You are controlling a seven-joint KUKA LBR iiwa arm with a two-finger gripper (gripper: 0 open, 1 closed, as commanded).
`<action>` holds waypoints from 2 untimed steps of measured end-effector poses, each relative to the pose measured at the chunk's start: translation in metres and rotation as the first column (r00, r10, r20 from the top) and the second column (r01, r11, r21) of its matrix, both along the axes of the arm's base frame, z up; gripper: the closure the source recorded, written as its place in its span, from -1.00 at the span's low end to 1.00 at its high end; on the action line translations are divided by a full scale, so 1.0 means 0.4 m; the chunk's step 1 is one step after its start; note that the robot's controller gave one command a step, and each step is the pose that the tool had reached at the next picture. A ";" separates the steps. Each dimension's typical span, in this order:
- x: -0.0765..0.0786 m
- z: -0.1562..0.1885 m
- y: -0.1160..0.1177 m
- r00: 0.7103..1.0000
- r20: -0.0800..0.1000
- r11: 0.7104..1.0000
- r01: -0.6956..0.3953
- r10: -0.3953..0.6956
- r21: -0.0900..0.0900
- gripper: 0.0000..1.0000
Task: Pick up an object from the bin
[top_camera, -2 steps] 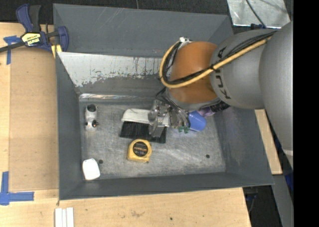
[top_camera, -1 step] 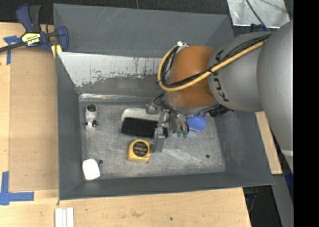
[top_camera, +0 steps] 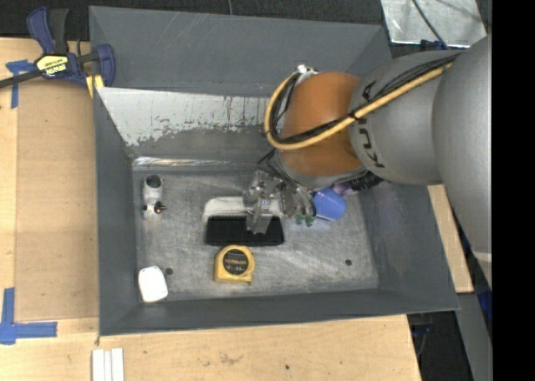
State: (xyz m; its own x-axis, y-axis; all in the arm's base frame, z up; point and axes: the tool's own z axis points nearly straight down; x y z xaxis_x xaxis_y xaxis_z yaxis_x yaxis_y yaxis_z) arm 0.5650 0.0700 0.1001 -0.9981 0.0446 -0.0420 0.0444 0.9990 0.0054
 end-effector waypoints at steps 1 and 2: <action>-0.023 -0.023 0.000 0.999 -0.033 1.000 -0.002 0.002 -0.003 -1.00; -0.020 -0.022 0.000 1.000 -0.030 1.000 -0.002 0.002 -0.003 1.00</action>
Offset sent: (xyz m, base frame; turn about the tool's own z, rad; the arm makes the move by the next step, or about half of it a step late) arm 0.0000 0.0000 0.0000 0.0000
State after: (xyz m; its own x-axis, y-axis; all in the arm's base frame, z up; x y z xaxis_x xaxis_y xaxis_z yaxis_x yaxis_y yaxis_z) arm 0.5569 0.0699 0.0914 -0.9990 0.0427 -0.0126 0.0427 0.9991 0.0009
